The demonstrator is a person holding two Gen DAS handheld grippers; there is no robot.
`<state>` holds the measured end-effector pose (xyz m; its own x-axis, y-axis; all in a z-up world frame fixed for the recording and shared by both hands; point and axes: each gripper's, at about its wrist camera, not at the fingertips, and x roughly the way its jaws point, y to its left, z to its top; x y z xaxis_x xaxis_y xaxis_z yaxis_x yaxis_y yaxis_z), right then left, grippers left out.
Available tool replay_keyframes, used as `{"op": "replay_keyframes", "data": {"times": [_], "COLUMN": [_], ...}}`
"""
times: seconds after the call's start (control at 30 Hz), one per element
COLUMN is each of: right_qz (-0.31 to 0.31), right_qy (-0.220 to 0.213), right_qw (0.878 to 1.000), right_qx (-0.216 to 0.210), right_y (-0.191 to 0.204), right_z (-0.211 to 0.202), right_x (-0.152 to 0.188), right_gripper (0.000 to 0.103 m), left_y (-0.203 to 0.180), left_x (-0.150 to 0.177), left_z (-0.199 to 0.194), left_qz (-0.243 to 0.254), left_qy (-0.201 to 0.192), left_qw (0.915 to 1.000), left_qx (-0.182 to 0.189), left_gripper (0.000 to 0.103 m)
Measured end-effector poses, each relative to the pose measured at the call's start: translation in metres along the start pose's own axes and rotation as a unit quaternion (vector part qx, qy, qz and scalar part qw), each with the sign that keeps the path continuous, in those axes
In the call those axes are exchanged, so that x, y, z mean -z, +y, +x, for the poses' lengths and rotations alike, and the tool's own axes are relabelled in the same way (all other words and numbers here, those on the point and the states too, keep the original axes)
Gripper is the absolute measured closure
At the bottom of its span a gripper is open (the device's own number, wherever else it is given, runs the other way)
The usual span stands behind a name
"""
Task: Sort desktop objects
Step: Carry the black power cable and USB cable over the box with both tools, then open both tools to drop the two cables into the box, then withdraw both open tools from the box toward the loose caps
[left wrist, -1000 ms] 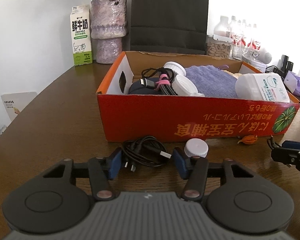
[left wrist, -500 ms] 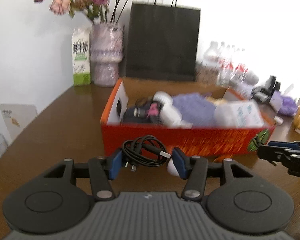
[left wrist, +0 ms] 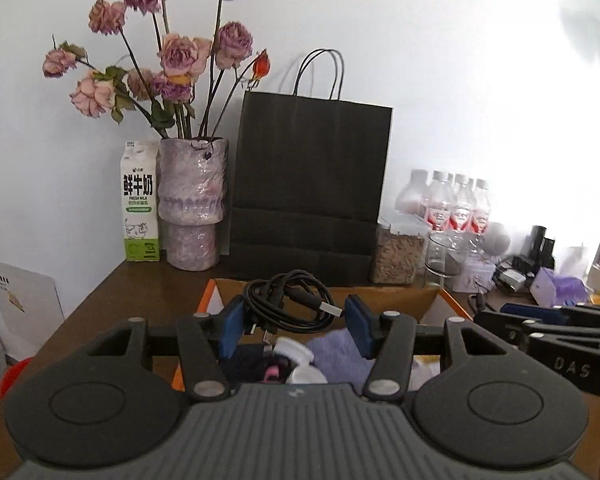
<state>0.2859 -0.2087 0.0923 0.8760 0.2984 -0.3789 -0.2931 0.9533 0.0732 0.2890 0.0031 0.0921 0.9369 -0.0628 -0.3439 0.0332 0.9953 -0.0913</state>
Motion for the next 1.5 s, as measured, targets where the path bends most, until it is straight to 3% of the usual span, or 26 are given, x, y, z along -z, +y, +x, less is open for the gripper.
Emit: {"op": "replay_keyframes", "data": {"times": [0.2, 0.43, 0.8, 0.9, 0.97, 1.0, 1.13, 1.17, 1.23, 1.5], "right_qz": [0.012, 0.013, 0.016, 0.014, 0.012, 0.010, -0.002, -0.003, -0.006, -0.005], "right_qy": [0.014, 0.054, 0.098, 0.102, 0.102, 0.101, 0.087, 0.084, 0.077, 0.071], "right_qw": [1.000, 0.998, 0.995, 0.995, 0.995, 0.995, 0.996, 0.996, 0.997, 0.997], "right_qx": [0.005, 0.010, 0.012, 0.011, 0.010, 0.011, 0.020, 0.023, 0.028, 0.043], "right_y": [-0.009, -0.028, -0.041, -0.040, -0.039, -0.038, -0.034, -0.034, -0.034, -0.033], "right_z": [0.050, 0.102, 0.138, 0.138, 0.137, 0.136, 0.129, 0.127, 0.124, 0.115], "right_x": [-0.010, -0.007, -0.001, 0.001, 0.002, 0.002, 0.000, -0.001, -0.003, -0.004], "right_gripper": [0.073, 0.073, 0.073, 0.071, 0.061, 0.058, 0.024, 0.012, 0.002, 0.000], "left_y": [0.003, 0.010, 0.015, 0.013, 0.009, 0.008, 0.002, 0.001, 0.000, -0.002], "left_x": [-0.001, 0.003, 0.012, 0.014, 0.013, 0.013, 0.009, 0.007, 0.005, 0.003], "left_z": [0.047, 0.103, 0.134, 0.134, 0.131, 0.129, 0.118, 0.115, 0.111, 0.098], "left_qz": [-0.012, -0.004, -0.002, 0.007, 0.017, 0.022, 0.037, 0.038, 0.040, 0.033], "left_qy": [0.018, 0.071, 0.117, 0.119, 0.111, 0.104, 0.072, 0.064, 0.055, 0.047], "left_qw": [0.9997, 0.9971, 0.9926, 0.9922, 0.9929, 0.9934, 0.9946, 0.9947, 0.9940, 0.9950], "left_qx": [-0.011, -0.027, -0.033, -0.036, -0.040, -0.043, -0.064, -0.071, -0.085, -0.082], "left_gripper": [0.048, 0.048, 0.048, 0.042, 0.034, 0.023, 0.000, 0.000, 0.000, 0.000]}}
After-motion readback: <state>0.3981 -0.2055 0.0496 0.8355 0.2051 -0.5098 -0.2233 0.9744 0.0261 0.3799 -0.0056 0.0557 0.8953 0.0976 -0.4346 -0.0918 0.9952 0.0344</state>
